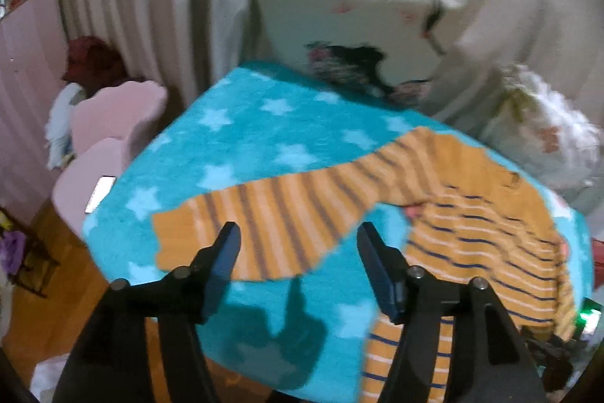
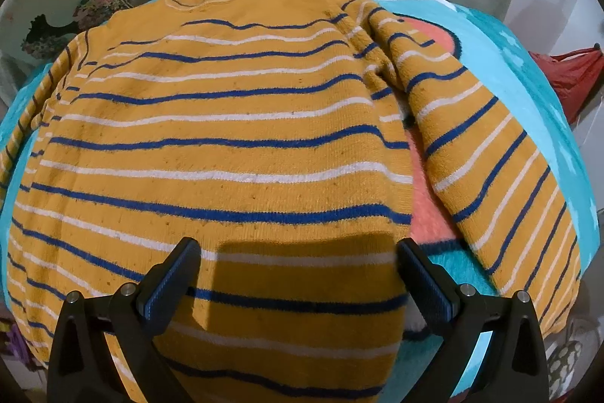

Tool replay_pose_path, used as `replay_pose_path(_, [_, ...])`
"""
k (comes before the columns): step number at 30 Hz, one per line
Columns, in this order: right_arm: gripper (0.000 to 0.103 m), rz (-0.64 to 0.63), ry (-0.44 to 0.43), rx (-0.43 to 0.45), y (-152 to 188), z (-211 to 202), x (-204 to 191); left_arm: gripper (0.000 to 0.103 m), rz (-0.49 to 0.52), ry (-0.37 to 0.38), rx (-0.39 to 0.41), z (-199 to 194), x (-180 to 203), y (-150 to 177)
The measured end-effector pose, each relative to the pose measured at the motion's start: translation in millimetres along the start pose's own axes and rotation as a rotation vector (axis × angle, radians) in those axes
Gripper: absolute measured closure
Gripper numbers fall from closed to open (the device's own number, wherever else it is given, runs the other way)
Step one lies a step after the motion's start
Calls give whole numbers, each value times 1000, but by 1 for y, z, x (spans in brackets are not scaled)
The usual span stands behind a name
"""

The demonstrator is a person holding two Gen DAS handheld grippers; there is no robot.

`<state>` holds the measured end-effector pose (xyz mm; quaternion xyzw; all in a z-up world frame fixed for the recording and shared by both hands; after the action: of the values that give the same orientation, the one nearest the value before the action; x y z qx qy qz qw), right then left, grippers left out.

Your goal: Fold small clothes

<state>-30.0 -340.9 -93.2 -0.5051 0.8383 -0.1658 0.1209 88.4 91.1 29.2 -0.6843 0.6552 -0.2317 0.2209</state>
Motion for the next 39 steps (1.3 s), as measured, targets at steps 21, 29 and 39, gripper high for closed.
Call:
replay_pose_path(21, [9, -27, -15, 151, -20, -107, 30, 0, 129, 24, 346, -178, 104, 1])
replay_pose_path(29, [13, -4, -21, 32, 32, -98, 50, 0, 227, 106, 311, -174, 181, 30])
replay_pose_path(39, [13, -39, -46, 159, 21, -119, 26, 0, 394, 116, 213, -155, 219, 63])
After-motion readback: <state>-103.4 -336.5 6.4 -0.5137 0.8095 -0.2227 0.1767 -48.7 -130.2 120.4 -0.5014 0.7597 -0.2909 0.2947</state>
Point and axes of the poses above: each gripper's, at about its wrist camera, not at the fingertips, and z roughly the way its jaws point, x to its right, y to its underside, the point moved 9 cm from there along z, roughly the way its jaws point, and after that the axes turned 11 degrees about z, right-handed, at the moved point
